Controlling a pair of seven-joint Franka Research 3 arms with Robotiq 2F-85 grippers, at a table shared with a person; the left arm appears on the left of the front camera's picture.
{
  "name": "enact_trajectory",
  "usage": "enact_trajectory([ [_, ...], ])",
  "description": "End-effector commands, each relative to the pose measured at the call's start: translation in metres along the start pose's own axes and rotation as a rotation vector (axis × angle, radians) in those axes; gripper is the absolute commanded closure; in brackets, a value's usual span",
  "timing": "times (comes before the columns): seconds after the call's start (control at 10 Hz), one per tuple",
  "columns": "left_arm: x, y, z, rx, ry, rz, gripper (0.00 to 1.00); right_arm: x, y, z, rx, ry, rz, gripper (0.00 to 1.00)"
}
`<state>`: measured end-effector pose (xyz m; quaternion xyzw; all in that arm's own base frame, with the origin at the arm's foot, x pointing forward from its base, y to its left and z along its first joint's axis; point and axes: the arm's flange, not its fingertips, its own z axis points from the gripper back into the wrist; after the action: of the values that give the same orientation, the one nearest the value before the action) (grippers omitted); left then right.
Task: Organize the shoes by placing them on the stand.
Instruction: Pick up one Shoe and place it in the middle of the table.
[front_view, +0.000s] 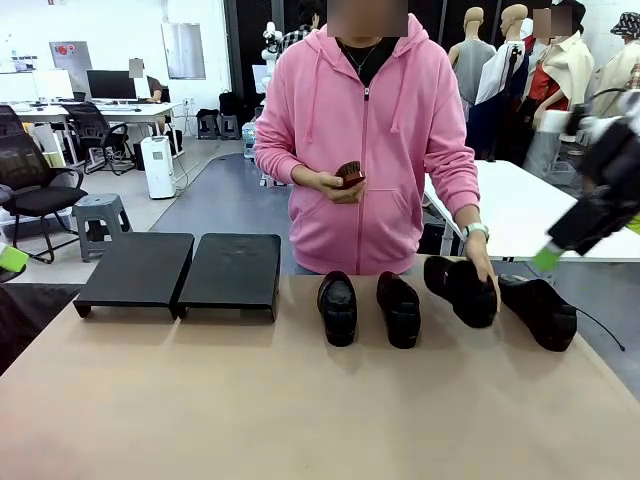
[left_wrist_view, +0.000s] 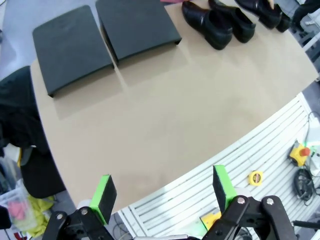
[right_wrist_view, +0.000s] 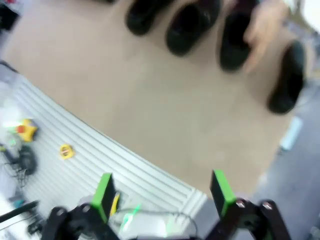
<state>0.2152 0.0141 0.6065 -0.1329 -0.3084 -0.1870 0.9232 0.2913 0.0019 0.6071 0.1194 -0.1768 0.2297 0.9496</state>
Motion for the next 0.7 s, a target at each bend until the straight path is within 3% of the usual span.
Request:
enact_trajectory([
  [0.0,0.001,0.002,0.001,-0.010,-0.015,-0.008,0.00,-0.069,-0.038,0.039,-0.021,-0.018,-0.105,0.00],
  [0.1,0.001,0.002,0.001,-0.010,-0.015,-0.008,0.00,-0.096,-0.053,0.044,-0.008,-0.047,-0.192,0.00],
  [0.3,0.001,0.002,0.001,-0.010,-0.015,-0.008,0.00,-0.105,-0.058,0.036,0.025,-0.071,-0.212,0.00],
  [0.4,0.001,0.002,0.001,-0.010,-0.015,-0.008,0.00,-0.095,-0.054,0.029,0.030,-0.059,-0.191,0.00],
  [0.6,0.001,0.002,0.001,-0.010,-0.015,-0.008,0.00,-0.042,-0.024,0.005,0.029,-0.035,-0.104,0.00],
])
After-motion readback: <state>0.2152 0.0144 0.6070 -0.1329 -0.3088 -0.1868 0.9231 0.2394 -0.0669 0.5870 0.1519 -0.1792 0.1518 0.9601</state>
